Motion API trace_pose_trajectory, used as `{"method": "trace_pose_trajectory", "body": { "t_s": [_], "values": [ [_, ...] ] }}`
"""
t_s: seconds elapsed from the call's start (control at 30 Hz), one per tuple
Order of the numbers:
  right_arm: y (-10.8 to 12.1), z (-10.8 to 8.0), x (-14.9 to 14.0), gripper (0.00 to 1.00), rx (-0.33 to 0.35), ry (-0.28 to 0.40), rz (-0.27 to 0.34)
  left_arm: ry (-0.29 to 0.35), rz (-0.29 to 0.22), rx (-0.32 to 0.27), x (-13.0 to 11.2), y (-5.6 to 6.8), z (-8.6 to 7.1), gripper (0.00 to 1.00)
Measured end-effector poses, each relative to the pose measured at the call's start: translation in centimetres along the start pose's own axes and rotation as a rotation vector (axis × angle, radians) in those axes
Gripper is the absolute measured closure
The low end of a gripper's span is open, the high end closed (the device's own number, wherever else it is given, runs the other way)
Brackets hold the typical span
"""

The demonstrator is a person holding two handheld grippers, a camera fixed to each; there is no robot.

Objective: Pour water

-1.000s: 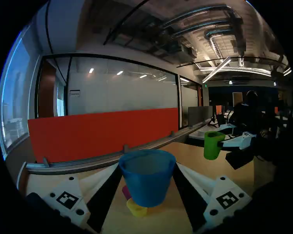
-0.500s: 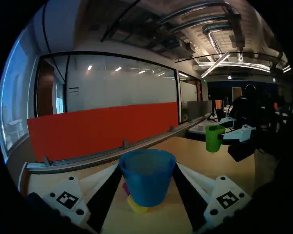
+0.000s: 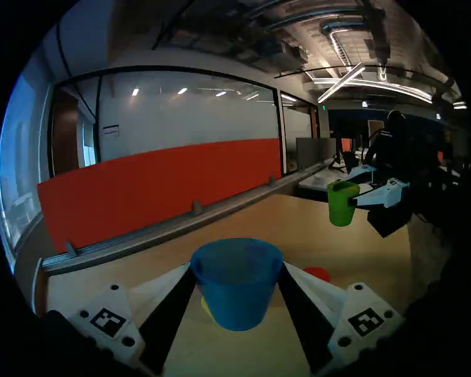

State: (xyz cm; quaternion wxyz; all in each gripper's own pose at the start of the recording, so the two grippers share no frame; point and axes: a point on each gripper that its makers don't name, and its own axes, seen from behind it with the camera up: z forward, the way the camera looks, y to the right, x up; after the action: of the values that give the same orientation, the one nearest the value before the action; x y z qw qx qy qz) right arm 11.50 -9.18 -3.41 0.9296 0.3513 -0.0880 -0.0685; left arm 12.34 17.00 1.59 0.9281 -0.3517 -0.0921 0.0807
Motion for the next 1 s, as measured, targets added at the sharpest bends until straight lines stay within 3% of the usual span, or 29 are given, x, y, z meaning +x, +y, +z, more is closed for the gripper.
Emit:
{"method": "trace_pose_trajectory", "body": {
  "t_s": [0.67,1.0],
  "values": [
    [1.4,0.4,-5.3,0.09,0.003,-0.147,0.020,-0.249,0.082,-0.064,-7.8,1.3,1.6,0.13],
    [1.8,0.7,-8.4,0.09,0.009,-0.232,0.018,-0.359,0.074,-0.104,-11.5,2.1,1.7,0.13]
  ]
}}
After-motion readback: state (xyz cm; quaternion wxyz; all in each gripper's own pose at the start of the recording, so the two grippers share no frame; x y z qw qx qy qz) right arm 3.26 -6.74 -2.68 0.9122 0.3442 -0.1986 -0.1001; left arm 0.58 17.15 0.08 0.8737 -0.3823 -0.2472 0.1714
